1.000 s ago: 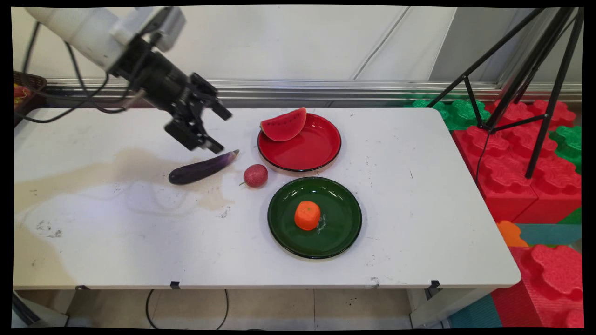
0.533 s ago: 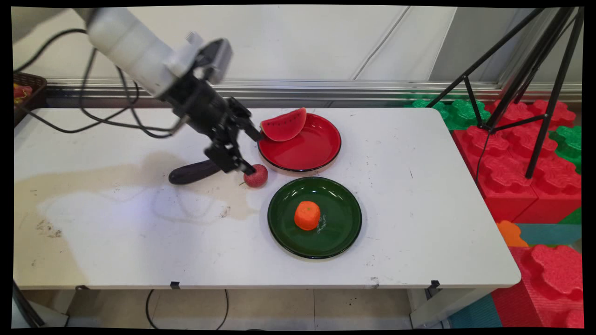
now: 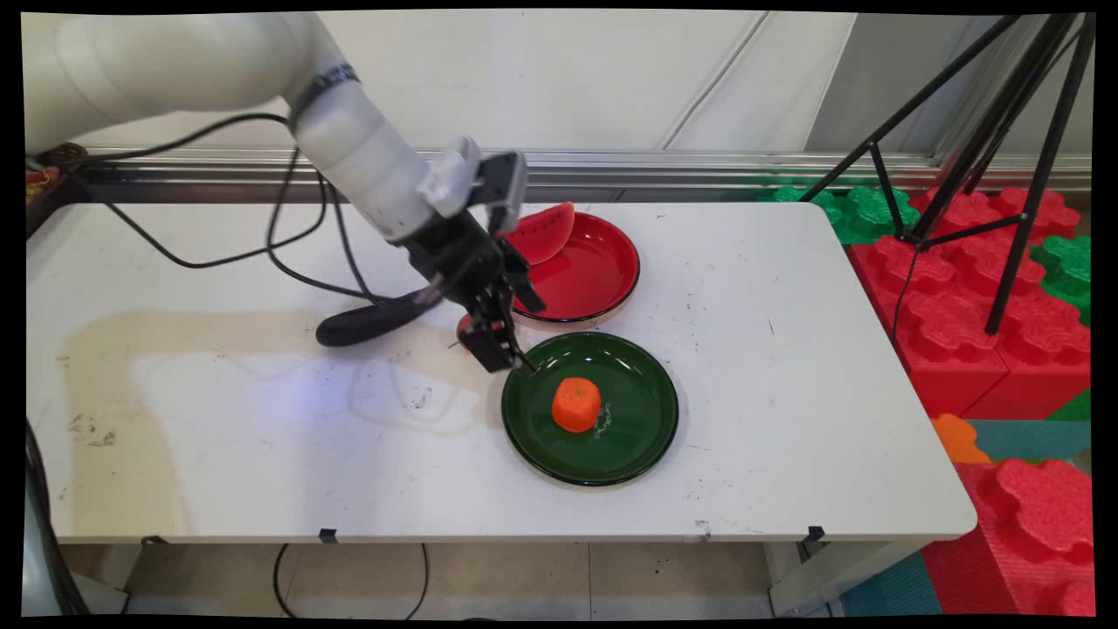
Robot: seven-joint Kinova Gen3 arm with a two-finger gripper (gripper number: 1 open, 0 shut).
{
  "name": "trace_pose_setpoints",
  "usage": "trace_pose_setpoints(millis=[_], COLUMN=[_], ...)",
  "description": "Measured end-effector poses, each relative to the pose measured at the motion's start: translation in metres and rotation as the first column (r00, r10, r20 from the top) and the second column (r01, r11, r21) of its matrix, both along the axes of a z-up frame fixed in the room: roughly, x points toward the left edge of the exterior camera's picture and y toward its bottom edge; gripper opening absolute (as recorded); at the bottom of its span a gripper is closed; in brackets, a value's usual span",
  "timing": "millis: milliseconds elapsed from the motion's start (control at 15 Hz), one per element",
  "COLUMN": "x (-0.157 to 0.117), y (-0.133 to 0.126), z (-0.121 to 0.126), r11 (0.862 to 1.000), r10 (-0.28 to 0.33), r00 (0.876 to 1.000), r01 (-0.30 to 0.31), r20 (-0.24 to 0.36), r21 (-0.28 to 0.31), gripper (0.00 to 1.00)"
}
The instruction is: Pick up the mandarin from the green plate
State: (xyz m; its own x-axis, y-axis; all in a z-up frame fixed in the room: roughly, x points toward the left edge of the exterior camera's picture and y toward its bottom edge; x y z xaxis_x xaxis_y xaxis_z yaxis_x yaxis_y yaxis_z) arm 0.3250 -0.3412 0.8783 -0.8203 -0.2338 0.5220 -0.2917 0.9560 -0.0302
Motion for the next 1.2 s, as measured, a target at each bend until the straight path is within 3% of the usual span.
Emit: trace_pose_setpoints(millis=[467,1200], x=[-0.031,-0.058], y=[-0.01,-0.017], z=[-0.035,-0.069], r11=[0.999,0.996], r10=[-0.005,-0.02], r00=[0.999,0.995], r01=[0.003,0.011], r20=[0.053,0.103], r21=[0.045,0.085], gripper=[1.0,1.0])
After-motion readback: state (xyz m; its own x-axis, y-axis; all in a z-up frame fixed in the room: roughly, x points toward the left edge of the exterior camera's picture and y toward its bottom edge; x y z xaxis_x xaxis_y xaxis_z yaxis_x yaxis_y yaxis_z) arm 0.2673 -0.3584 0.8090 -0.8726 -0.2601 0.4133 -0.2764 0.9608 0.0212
